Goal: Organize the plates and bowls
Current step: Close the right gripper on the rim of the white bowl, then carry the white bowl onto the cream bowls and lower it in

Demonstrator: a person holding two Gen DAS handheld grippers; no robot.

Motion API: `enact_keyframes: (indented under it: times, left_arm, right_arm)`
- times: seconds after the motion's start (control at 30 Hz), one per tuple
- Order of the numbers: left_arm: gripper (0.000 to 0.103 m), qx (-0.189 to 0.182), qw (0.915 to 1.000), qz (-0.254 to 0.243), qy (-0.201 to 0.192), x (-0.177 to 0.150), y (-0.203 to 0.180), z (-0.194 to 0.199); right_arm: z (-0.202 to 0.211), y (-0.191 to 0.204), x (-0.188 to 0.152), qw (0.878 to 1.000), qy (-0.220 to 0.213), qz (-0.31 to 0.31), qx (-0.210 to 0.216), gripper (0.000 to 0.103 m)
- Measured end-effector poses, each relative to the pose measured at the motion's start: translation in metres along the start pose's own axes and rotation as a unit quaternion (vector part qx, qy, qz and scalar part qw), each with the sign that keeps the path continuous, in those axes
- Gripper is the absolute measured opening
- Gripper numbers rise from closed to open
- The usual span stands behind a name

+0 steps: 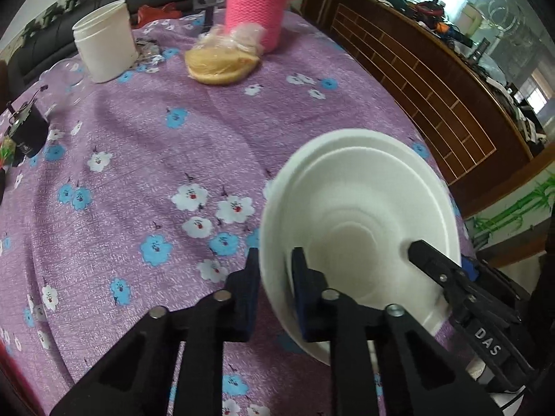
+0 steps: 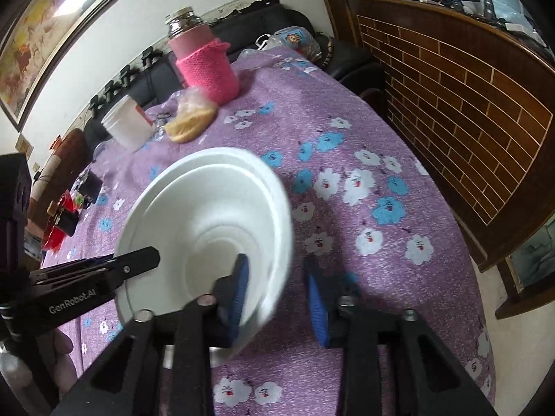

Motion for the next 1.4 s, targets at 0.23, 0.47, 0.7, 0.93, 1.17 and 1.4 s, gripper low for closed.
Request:
enact_keyframes:
  times: [0.23, 0.47, 0.7, 0.93, 1.17, 1.4]
  left_arm:
    - [0.015, -0.012, 0.9997, 0.02, -0.005, -0.018, 0.012, 0.021]
    - [0.015, 0.004, 0.9981, 0.05, -0.036, -0.051, 0.047, 0.077]
    - [0.015, 0.028, 0.9895, 0.113, -0.086, -0.096, 0.117, 0.151]
    - [0.015, 0.064, 0.9725, 0.183, -0.129, -0.154, 0.204, 0.223]
    - [0.015, 0.123, 0.9518, 0.233, -0.157, -0.207, 0.282, 0.279]
    - [0.016, 0.16, 0.9315, 0.284, -0.162, -0.251, 0.35, 0.302]
  right_arm:
    - [0.013, 0.023, -0.008, 1.0, -0.01, 0.018, 0.009, 0.017]
    - [0.034, 0.079, -0.021, 0.997, -0.021, 0.059, 0.043, 0.016]
    - [0.049, 0.168, -0.041, 0.987, -0.023, 0.123, 0.098, 0.016]
    - [0.053, 0.279, -0.066, 0.969, -0.007, 0.191, 0.158, 0.017]
    - [0.044, 0.389, -0.103, 0.946, 0.02, 0.255, 0.201, 0.017]
    - [0.024, 0.468, -0.145, 0.926, 0.042, 0.312, 0.208, 0.018]
Point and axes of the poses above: each gripper's, at about its wrist camera, not at the fingertips, and z roughly against the way its jaws point, y to its left, x to its top, the point moved 1 cm from there along -z, roughly the way its jaws point, and after that the axes turned 1 degree about -y, right-handed, at the moved point
